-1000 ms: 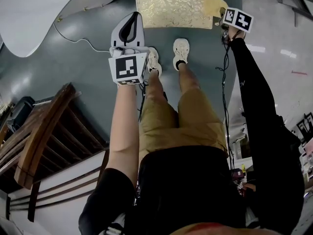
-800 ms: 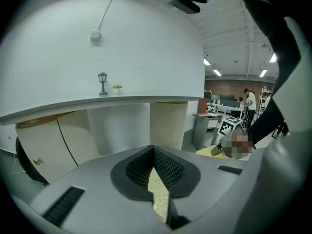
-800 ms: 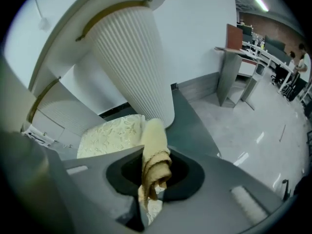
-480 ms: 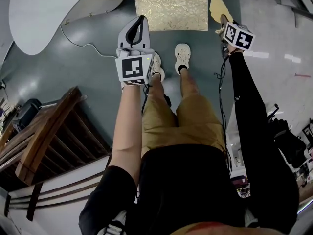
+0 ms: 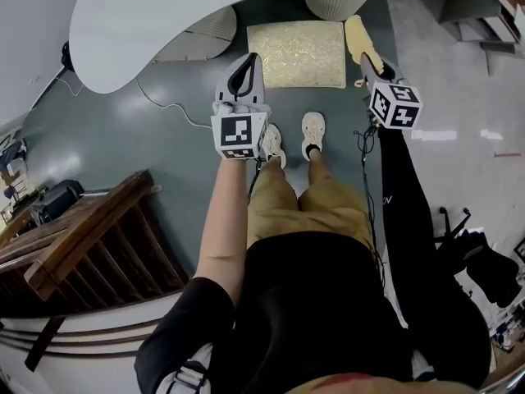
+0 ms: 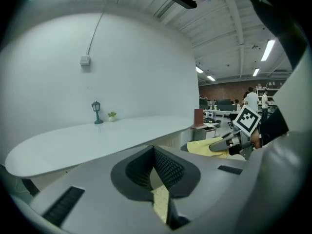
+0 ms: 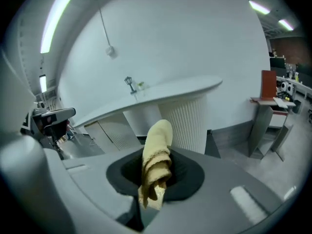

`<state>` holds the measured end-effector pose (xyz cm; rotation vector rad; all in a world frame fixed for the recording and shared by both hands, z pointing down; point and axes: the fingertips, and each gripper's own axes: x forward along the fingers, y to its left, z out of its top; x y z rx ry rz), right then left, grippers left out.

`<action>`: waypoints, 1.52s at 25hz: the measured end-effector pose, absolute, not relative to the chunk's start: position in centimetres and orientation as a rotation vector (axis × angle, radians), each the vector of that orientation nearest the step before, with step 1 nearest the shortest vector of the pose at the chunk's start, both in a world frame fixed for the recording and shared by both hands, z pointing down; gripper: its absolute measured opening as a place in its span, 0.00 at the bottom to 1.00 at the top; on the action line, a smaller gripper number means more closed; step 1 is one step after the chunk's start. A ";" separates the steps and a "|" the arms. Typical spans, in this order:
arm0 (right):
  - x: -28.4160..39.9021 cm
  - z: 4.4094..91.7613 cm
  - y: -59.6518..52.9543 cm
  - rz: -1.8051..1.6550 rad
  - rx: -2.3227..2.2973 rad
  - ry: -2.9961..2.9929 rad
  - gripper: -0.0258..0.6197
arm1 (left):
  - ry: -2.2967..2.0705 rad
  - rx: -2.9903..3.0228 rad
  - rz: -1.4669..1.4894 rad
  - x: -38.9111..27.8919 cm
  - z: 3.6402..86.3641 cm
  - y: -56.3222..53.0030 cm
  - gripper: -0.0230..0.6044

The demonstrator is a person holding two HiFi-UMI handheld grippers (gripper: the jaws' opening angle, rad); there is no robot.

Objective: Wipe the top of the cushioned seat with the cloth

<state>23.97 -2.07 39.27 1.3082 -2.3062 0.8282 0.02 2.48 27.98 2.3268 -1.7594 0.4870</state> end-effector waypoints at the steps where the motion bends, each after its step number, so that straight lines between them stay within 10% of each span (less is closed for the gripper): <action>1: 23.5 37.5 -2.3 0.794 1.312 -2.339 0.13 | -1.774 2.338 0.485 -0.2 26.8 2.3 0.04; 16: 18.6 14.3 -3.3 0.114 1.399 -2.561 0.13 | -1.985 2.446 0.296 -0.8 9.3 0.7 0.04; 38: 17.2 3.3 -4.1 -0.038 1.476 -2.690 0.13 | -2.136 2.546 0.138 -3.0 -1.2 1.0 0.04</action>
